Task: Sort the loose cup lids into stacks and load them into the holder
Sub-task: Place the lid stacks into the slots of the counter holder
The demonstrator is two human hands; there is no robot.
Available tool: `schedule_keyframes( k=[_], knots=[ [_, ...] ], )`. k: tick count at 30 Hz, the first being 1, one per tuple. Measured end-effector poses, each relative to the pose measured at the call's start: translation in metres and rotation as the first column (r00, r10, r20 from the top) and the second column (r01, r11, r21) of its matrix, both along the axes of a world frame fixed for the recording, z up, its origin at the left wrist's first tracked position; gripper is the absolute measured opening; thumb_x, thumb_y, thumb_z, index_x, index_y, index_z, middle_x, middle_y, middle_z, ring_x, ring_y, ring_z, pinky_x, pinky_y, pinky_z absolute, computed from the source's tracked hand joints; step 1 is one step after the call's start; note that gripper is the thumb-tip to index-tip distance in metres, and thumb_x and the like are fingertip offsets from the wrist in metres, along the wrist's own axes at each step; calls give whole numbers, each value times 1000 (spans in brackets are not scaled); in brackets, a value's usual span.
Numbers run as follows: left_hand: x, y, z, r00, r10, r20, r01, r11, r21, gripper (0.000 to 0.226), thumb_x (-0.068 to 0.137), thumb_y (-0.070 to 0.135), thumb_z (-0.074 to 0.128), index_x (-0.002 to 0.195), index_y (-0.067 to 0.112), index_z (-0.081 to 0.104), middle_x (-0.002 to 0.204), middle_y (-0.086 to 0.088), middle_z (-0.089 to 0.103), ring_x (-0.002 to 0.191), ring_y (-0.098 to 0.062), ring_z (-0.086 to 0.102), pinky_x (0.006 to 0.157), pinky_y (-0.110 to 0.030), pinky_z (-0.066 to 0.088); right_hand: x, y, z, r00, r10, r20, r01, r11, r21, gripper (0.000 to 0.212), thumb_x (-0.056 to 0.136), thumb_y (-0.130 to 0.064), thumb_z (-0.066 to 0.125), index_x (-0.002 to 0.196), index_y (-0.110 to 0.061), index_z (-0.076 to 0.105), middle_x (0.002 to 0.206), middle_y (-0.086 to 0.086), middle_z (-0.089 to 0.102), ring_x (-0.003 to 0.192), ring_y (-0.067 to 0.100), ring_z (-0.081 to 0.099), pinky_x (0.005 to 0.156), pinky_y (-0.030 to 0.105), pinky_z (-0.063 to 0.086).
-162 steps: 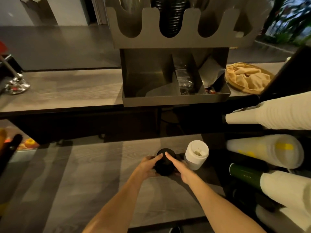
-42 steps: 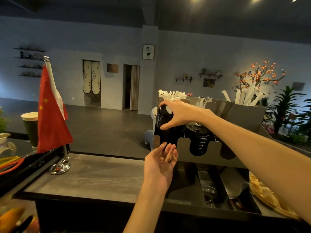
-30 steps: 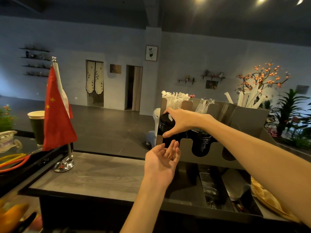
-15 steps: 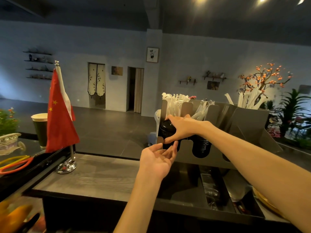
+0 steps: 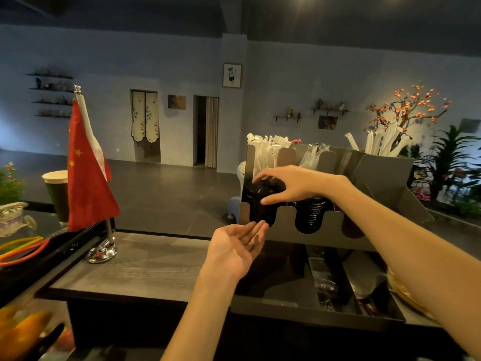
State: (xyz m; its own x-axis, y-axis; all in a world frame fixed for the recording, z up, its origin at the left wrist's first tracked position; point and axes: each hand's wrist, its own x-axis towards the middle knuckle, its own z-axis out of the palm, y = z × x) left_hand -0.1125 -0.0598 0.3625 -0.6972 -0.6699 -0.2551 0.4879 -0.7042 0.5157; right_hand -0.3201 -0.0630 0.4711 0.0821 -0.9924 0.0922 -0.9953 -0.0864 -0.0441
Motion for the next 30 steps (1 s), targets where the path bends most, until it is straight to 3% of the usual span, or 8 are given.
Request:
schedule_keyframes(
  k=[3, 9, 15, 19, 22, 25, 30],
  knots=[
    [-1, 1, -1, 1000, -1, 10, 1, 1000, -9, 37, 103, 9, 37, 132, -8, 54, 126, -26, 66, 114, -35, 67, 98, -36, 50, -4, 4, -6, 1000, -13, -4, 13, 998, -63, 51, 95, -51, 67, 141, -31, 56, 138, -1, 63, 127, 20, 59, 104, 32, 49],
    [1, -2, 1, 999, -20, 34, 21, 999, -34, 38, 102, 7, 37, 132, -8, 54, 126, -25, 67, 114, -34, 67, 105, -35, 47, 1, 7, -9, 991, -53, -122, 36, 990, -139, 52, 93, -62, 62, 137, -33, 59, 127, 0, 69, 116, 20, 62, 100, 37, 49],
    [2, 1, -2, 998, 0, 55, 3, 999, -46, 37, 103, 10, 37, 130, -3, 59, 124, -20, 69, 110, -31, 68, 87, -32, 53, 7, 18, -9, 993, -82, -82, 71, 990, -125, 53, 98, -63, 49, 143, -36, 55, 125, 0, 70, 108, 19, 66, 96, 41, 56],
    [0, 5, -10, 990, 6, 142, 11, 993, -120, 32, 103, 15, 41, 119, 3, 66, 109, -13, 75, 99, -27, 69, 76, -33, 53, 17, 49, -21, 992, -44, 121, 96, 883, -460, 40, 104, -45, 51, 143, -34, 56, 124, -5, 68, 98, 12, 66, 96, 34, 54],
    [-13, 17, -30, 954, -40, 296, 89, 984, -156, 26, 102, 18, 46, 106, 6, 69, 86, -8, 78, 89, -25, 70, 72, -34, 52, 28, 94, -56, 933, 38, 357, 189, 794, -577, 26, 104, -29, 59, 129, -25, 66, 110, -8, 73, 99, 5, 69, 90, 21, 55],
    [-30, 36, -62, 920, -99, 379, 165, 976, -145, 23, 101, 18, 49, 98, 7, 69, 88, -9, 76, 86, -24, 69, 74, -34, 52, 34, 136, -101, 836, 39, 547, 311, 788, -531, 19, 103, -23, 62, 119, -20, 71, 100, -10, 75, 91, 2, 71, 82, 17, 56],
    [-55, 69, -160, 794, -158, 588, 343, 914, -218, 28, 107, 24, 47, 99, 11, 70, 86, -6, 77, 81, -20, 70, 76, -33, 54, 23, 207, -211, 650, -135, 747, 497, 820, -284, 15, 102, -23, 64, 113, -21, 73, 96, -11, 77, 87, 5, 73, 81, 19, 58]
  ],
)
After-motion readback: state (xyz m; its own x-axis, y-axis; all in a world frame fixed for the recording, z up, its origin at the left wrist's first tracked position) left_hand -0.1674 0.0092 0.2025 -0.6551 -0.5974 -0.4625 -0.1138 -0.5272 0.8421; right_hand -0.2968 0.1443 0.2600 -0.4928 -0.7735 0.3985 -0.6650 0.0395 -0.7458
